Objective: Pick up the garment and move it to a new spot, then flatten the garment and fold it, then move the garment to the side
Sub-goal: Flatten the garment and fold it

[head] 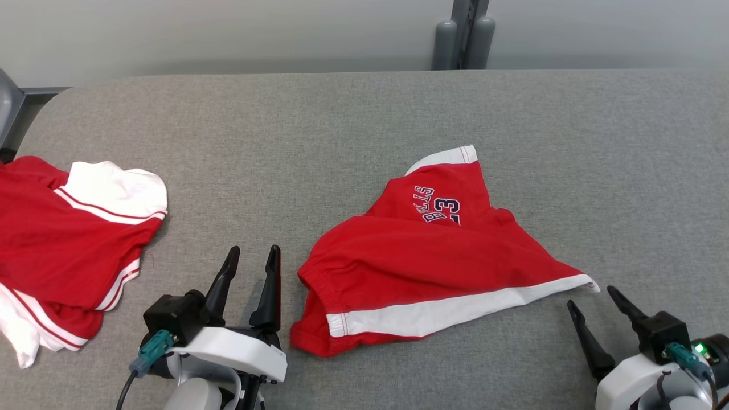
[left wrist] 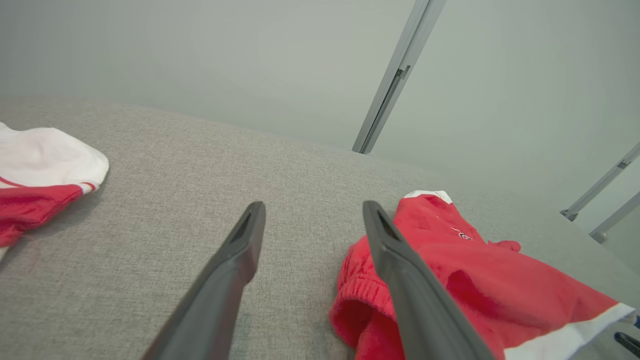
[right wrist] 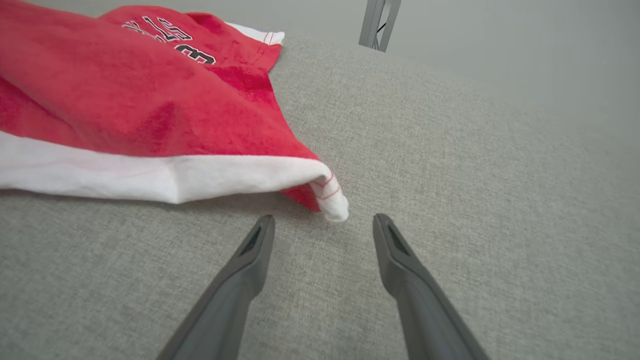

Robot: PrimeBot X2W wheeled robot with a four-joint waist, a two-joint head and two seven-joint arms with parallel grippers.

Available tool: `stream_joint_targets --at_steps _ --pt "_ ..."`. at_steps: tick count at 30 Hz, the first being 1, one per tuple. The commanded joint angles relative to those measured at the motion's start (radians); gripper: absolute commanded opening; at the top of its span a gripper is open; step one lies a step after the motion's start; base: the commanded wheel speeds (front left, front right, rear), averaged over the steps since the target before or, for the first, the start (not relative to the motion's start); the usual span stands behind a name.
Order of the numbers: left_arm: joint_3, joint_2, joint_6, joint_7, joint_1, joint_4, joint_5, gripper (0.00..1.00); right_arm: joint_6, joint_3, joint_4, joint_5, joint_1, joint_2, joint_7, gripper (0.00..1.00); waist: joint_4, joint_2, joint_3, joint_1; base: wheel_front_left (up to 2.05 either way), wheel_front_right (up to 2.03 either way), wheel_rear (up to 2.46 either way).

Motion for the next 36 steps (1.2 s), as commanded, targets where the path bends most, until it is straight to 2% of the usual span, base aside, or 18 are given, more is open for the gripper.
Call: stream_joint_targets --at_steps 1,6,12,19,26,36 --pt "0.003 0.004 -0.002 0.0 0.004 -0.006 0.002 1.0 0.0 -0.008 0.0 0.006 0.012 0.001 -0.01 1.0 -0.003 0.0 -0.002 0.0 0.0 0.0 0.0" --pt "0.017 0.004 -0.005 0.0 0.02 -0.037 0.011 1.0 0.0 -0.045 -0.049 0.035 0.044 0.036 -0.017 1.0 -0.018 0.0 -0.012 0.0 0.0 0.0 0.0" --pt "0.035 0.004 0.0 0.0 0.045 -0.111 0.02 1.0 0.0 -0.088 -0.169 0.068 0.061 0.053 -0.019 1.0 -0.028 0.0 -0.035 0.0 0.0 0.0 0.0" --pt "0.047 0.004 0.022 0.0 0.074 -0.169 0.032 1.0 0.0 -0.195 -0.278 0.042 0.066 0.11 -0.019 1.0 -0.02 0.0 -0.066 0.0 0.0 0.0 0.0" --pt "0.055 0.004 0.039 0.0 0.125 -0.176 0.07 1.0 0.0 -0.254 -0.296 0.004 0.071 0.169 -0.019 1.0 -0.006 0.0 -0.084 0.0 0.0 0.0 0.0" --pt "0.053 0.004 0.049 0.0 0.18 -0.178 0.117 1.0 0.0 -0.285 -0.287 -0.032 0.076 0.2 -0.02 1.0 0.007 0.0 -0.109 0.0 0.0 0.0 0.0"
